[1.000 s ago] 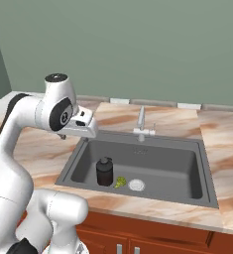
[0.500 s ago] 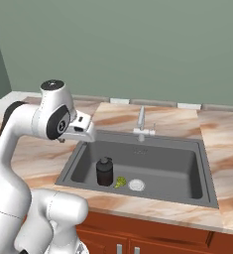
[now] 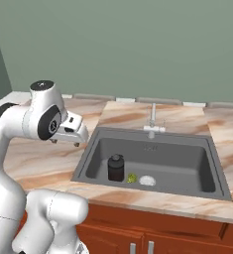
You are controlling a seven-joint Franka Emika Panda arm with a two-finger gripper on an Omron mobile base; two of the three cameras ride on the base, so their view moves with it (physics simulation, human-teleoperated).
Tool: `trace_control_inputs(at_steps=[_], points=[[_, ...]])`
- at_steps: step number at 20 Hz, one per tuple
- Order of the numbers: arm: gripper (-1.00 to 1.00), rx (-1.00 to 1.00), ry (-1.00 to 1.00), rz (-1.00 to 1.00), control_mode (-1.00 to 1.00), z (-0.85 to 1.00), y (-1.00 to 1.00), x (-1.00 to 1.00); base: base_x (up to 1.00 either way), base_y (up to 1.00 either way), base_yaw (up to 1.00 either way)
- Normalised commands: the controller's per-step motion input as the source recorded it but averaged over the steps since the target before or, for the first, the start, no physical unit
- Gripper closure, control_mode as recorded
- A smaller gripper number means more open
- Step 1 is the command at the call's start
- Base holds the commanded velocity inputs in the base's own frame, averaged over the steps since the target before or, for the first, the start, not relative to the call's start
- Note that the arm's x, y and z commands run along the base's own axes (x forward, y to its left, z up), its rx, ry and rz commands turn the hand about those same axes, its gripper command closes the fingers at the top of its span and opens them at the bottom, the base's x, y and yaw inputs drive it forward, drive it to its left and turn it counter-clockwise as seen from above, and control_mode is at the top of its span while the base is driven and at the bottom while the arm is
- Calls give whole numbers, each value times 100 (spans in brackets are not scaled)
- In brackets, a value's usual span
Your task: Pick the jug and cup and place them in the sink. Then turn on the water.
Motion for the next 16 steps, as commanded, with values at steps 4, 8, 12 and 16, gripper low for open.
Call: trace_control_inputs(at_steps=[4, 8, 12, 16], points=[[-100, 0, 0, 0, 100, 0, 0, 0, -48, 100, -9], [-100, 0, 0, 0, 100, 0, 0, 0, -22, 100, -12], [-100, 0, 0, 0, 100, 0, 0, 0, -13, 100, -13], [-100, 0, 0, 0, 100, 0, 0, 0, 0, 100, -13]])
